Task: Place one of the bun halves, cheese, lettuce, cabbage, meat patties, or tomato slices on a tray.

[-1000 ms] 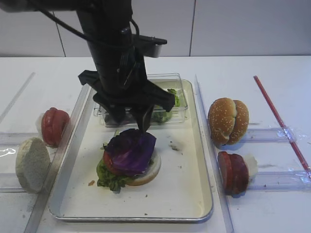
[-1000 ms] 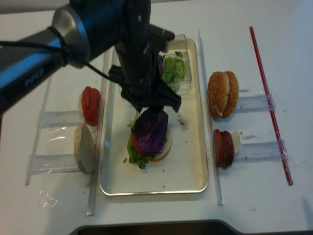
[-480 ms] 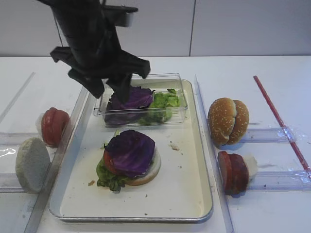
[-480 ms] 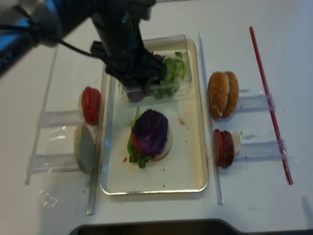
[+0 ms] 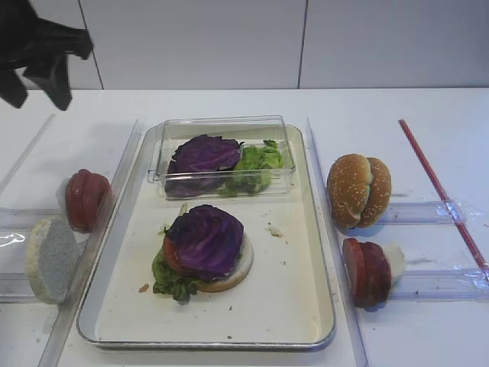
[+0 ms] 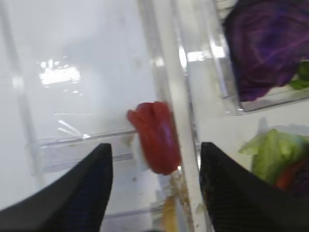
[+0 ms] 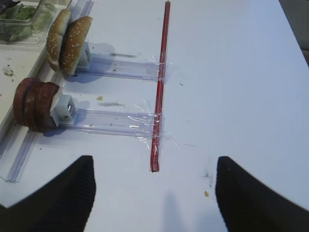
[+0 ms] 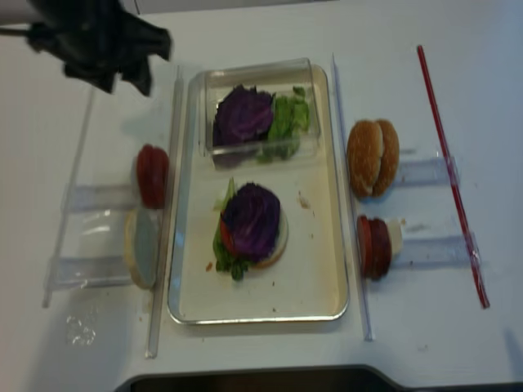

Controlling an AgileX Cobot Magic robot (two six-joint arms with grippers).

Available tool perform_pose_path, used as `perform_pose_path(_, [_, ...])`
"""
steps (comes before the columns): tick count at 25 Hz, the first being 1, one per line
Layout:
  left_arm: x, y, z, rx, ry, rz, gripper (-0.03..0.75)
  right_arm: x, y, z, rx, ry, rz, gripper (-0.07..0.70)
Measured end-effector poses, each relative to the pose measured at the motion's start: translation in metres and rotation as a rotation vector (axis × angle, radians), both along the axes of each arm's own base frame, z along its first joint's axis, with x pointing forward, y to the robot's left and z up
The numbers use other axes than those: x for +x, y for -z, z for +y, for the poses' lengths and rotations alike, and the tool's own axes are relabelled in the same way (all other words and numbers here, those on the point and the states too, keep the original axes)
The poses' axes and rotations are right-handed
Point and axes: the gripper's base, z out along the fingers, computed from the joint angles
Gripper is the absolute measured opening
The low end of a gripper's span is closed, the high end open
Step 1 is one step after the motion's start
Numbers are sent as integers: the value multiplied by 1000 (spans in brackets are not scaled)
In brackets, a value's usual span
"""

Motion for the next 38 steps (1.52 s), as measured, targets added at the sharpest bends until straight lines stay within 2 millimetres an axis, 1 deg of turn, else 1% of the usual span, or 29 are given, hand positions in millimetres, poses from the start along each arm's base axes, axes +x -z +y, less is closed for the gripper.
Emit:
perform_pose_path(2, [-4, 2, 24, 9, -59, 11, 385, 0, 0, 0, 0, 0, 0, 530])
perform_pose_path(5, [-14, 1, 50, 21, -124, 14, 385, 0, 0, 0, 0, 0, 0, 530])
perform_pose_path(6, [-18, 0, 55, 21, -137, 11, 385, 0, 0, 0, 0, 0, 0, 530])
perform_pose_path(8, [-23, -4, 59, 22, -142, -1, 385, 0, 0, 0, 0, 0, 0, 530])
perform_pose_path(12, [-32, -5, 59, 22, -133, -4, 385, 0, 0, 0, 0, 0, 0, 530])
perform_pose_path(16, [-52, -6, 60, 27, -118, -7, 385, 0, 0, 0, 0, 0, 0, 530])
perform_pose_path(19, [-77, -5, 61, 27, -116, -10, 385, 0, 0, 0, 0, 0, 0, 530])
perform_pose_path(22, [-105, -3, 62, 27, -115, -21, 385, 0, 0, 0, 0, 0, 0, 530])
perform_pose_path(30, [-176, 12, 64, 23, -115, -63, 385, 0, 0, 0, 0, 0, 0, 530])
perform_pose_path(33, [-203, 12, 65, 15, -122, -124, 383, 0, 0, 0, 0, 0, 0, 530])
perform_pose_path(38, [-245, 6, 66, -3, -126, -267, 372, 0, 0, 0, 0, 0, 0, 530])
